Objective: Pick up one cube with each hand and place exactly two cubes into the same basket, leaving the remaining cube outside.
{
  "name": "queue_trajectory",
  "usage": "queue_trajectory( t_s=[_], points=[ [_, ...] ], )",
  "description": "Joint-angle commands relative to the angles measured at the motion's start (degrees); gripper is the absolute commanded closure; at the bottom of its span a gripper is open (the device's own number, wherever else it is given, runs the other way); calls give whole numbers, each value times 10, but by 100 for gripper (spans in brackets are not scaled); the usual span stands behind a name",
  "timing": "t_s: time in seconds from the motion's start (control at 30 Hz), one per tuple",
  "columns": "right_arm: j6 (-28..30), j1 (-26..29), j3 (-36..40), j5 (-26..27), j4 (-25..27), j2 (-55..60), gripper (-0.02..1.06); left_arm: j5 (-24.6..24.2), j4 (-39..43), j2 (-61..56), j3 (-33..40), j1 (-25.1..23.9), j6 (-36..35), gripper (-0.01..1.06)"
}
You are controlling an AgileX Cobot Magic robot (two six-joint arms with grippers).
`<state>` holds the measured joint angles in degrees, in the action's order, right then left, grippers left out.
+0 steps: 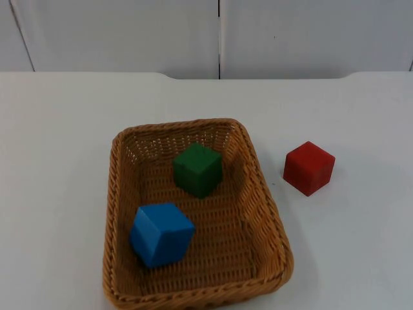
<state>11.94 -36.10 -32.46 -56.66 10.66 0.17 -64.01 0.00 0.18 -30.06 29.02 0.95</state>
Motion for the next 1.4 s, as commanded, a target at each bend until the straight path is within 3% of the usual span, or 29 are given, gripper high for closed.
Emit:
queue_trajectory(
  t_s=[0.0,0.2,0.63,1.23,1.37],
  points=[
    [-11,2,2,-33,-16,-2,31,24,0,-2,18,2,-6,5],
    [-35,3,2,-82,-61,-2,31,24,0,-2,18,2,-6,5],
    [-119,3,29,-52,-93,-2,31,24,0,-2,18,2,-6,5],
    [-113,3,30,-51,-107,-2,31,24,0,-2,18,2,-6,5],
    [-113,3,30,-51,-107,-2,22,24,0,-2,18,2,-6,5]
  ],
)
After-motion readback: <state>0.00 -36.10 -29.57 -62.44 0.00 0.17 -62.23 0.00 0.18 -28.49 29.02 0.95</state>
